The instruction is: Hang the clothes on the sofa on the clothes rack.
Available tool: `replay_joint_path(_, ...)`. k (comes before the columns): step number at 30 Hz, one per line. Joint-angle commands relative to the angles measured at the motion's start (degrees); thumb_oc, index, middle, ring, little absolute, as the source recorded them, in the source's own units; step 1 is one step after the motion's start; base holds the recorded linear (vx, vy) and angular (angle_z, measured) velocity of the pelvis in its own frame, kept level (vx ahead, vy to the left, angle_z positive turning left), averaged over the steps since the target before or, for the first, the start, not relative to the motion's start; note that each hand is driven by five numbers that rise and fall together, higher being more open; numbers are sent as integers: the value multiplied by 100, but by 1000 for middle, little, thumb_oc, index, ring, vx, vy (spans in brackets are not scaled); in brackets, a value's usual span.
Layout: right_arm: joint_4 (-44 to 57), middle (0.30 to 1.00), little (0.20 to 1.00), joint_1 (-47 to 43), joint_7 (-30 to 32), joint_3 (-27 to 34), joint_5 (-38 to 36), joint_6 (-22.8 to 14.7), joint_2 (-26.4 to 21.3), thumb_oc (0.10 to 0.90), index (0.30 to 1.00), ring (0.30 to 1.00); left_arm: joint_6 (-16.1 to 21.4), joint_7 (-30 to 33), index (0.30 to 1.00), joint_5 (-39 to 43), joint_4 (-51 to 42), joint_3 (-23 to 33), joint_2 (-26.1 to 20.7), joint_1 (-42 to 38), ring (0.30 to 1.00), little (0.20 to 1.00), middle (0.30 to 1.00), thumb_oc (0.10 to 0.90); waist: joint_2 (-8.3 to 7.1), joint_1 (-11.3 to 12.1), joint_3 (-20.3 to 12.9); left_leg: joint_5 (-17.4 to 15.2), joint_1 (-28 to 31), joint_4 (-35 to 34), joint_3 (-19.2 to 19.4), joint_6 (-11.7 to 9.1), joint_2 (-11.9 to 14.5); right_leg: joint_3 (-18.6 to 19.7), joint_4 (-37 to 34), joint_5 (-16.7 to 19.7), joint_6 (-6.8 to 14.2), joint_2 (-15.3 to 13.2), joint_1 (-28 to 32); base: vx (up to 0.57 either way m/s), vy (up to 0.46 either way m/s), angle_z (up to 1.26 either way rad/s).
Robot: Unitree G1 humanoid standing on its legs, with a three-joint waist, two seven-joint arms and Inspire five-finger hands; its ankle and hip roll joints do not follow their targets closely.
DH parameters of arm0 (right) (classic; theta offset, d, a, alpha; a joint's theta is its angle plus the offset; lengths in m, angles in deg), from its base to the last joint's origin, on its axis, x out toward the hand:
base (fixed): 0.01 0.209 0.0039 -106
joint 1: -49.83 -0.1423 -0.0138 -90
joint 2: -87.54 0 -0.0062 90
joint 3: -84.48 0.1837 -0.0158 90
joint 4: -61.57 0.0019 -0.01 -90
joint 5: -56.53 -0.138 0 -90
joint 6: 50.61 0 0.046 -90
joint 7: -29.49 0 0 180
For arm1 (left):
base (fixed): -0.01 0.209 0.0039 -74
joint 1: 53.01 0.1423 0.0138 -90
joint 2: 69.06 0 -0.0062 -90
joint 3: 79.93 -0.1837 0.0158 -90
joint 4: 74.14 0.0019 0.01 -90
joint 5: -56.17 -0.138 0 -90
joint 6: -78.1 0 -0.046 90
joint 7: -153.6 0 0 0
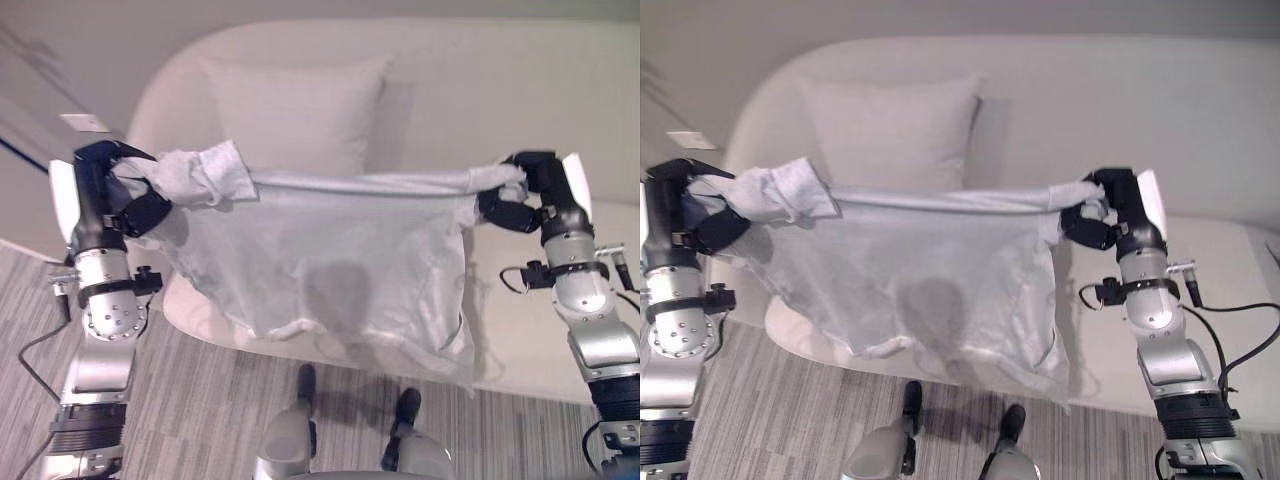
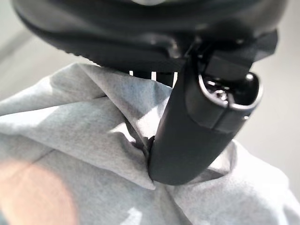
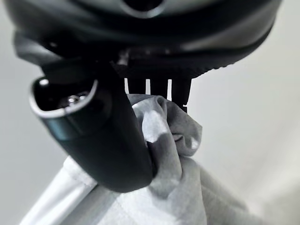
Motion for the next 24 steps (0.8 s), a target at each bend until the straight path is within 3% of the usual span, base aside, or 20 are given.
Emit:
replay_joint_path(1, 29, 300, 300, -380, 343, 160, -152, -473, -481, 400, 300, 300, 304, 674, 300, -223, 224, 567, -1056, -291, 300, 300, 300, 400, -797, -17, -1122, 308, 338, 261, 1405, -616, 729, -431, 31, -593, 85, -233, 505, -71, -13, 108)
replay_joint_path(2, 24, 300, 300, -440, 353, 128, -136, -464, -540, 400, 300, 300, 302, 665, 300, -256, 200, 574, -1116, -307, 300, 300, 300, 400, -847, -3, -1135, 112, 382, 498, 1630, -549, 764, -519, 31, -564, 82, -285, 564, -7, 15, 102)
replay_joint_path(4, -9, 300, 300, -609, 334, 70, -75, -439, -657, 400, 300, 300, 329, 715, 300, -348, 162, 716, -1238, -329, 300, 300, 300, 400, -903, 133, -1178, -545, 453, 1107, 1500, -464, 639, -630, 47, -467, 130, -428, 722, 2, 103, 77)
replay_joint_path(6, -53, 300, 300, -646, 312, 145, 4, -369, -752, 400, 300, 300, 319, 734, 300, -373, 147, 687, -1322, -425, 300, 300, 300, 400, -850, 79, -1295, -925, 641, 792, 1394, -406, 489, -772, 65, -371, 211, -521, 772, 14, 244, 50)
replay_joint_path(8, -61, 300, 300, -636, 319, 225, 39, -339, -787, 400, 300, 300, 292, 727, 300, -419, 99, 647, -1375, -501, 300, 300, 300, 400, -828, 53, -1385, -902, 760, 505, 1381, -327, 364, -893, 83, -269, 313, -624, 783, 22, 296, 93)
replay_joint_path(10, -106, 300, 300, -777, 412, 210, 93, -303, -787, 400, 300, 300, 263, 729, 300, -489, 89, 520, -1605, -778, 300, 300, 300, 400, -857, 118, -1514, -968, 883, -37, 1302, -173, -19, -1072, 452, 265, 599, -1085, 668, 34, 371, 69)
replay_joint_path(12, -134, 300, 300, -985, 460, 115, 182, -255, -878, 400, 300, 300, 239, 704, 300, -583, 22, 350, -1795, -1045, 300, 300, 300, 400, -918, 163, -1475, -1095, 856, -37, 1189, -24, -232, -1005, 719, 363, 712, -1356, 561, -42, 290, 52)
replay_joint_path(14, -191, 300, 300, -1122, 473, 16, 154, -253, -982, 400, 300, 300, 260, 647, 300, -536, 38, -73, -1933, -1505, 300, 300, 300, 400, -1006, 27, -1349, -968, 707, -37, 879, 115, -415, -228, 1164, 158, 508, -1163, 296, -160, 232, 60)
replay_joint_path(16, -321, 300, 300, -1190, 506, -34, 84, -282, -1189, 400, 300, 300, 273, 605, 300, -445, 136, -504, -2012, -1893, 300, 300, 300, 400, -1048, -91, -1311, -812, 576, -37, 458, 190, -510, 882, 1833, -383, 371, -509, 43, -115, 102, 104)
replay_joint_path(17, -338, 300, 300, -1197, 509, -28, 78, -291, -1200, 400, 300, 300, 276, 611, 300, -441, 160, -533, -2013, -1935, 300, 300, 300, 400, -1047, -78, -1311, -787, 549, -37, 458, 186, -501, 888, 1893, -398, 352, -508, -12, -107, 67, 116)
replay_joint_path(18, -458, 300, 300, -1182, 577, -42, 71, -333, -1500, 400, 300, 300, 248, 567, 300, -395, 288, -827, -2034, -2084, 300, 300, 300, 400, -1148, -127, -1274, -671, 398, -37, 106, 212, -626, 1576, 1804, -1064, 122, 198, -11, -90, 28, 98)
replay_joint_path(19, -464, 300, 300, -1171, 580, -30, 67, -341, -1510, 400, 300, 300, 251, 570, 300, -395, 298, -845, -2028, -2104, 300, 300, 300, 400, -1142, -131, -1277, -648, 379, -37, 89, 204, -616, 1555, 1793, -1052, 101, 208, -17, -181, 57, 132)
replay_joint_path(20, -460, 300, 300, -1461, 547, -47, 47, -286, -1662, 400, 300, 300, 226, 563, 300, -358, 332, -792, -2021, -2152, 300, 300, 300, 400, -1300, 26, -1309, -518, 201, -37, -180, 97, -825, 1561, 1155, -1229, -102, 320, 287, -179, -57, 127)
replay_joint_path(21, -546, 300, 300, -1618, 627, -76, -24, -335, -1706, 400, 300, 300, 233, 543, 300, -344, 337, -799, -1993, -2176, 300, 300, 300, 400, -1400, 71, -1309, -468, 74, -37, -287, 24, -847, 1454, 843, -1237, -128, 361, 444, -186, -47, 115)
replay_joint_path(22, -566, 300, 300, -1642, 631, -90, -29, -345, -1714, 400, 300, 300, 231, 542, 300, -344, 338, -797, -1992, -2186, 300, 300, 300, 400, -1389, 48, -1308, -428, 46, -37, -312, 24, -845, 1427, 801, -1190, -131, 371, 445, -259, -138, 81)
replay_joint_path(23, -577, 300, 300, -1885, 696, -156, -135, -377, -1772, 400, 300, 300, 245, 558, 300, -203, 373, -879, -1937, -2283, 300, 300, 300, 400, -1475, 93, -1253, -192, -326, -37, -372, -171, -771, 1319, 459, -1109, -156, 447, 488, -322, -32, 79)
replay_joint_path(24, -604, 300, 300, -1993, 729, -198, -121, -371, -1834, 400, 300, 300, 243, 581, 300, -136, 434, -951, -1898, -2355, 300, 300, 300, 400, -1494, 89, -1182, -90, -563, -37, -295, -232, -748, 1205, 396, -1030, -154, 438, 433, -528, 89, 141)
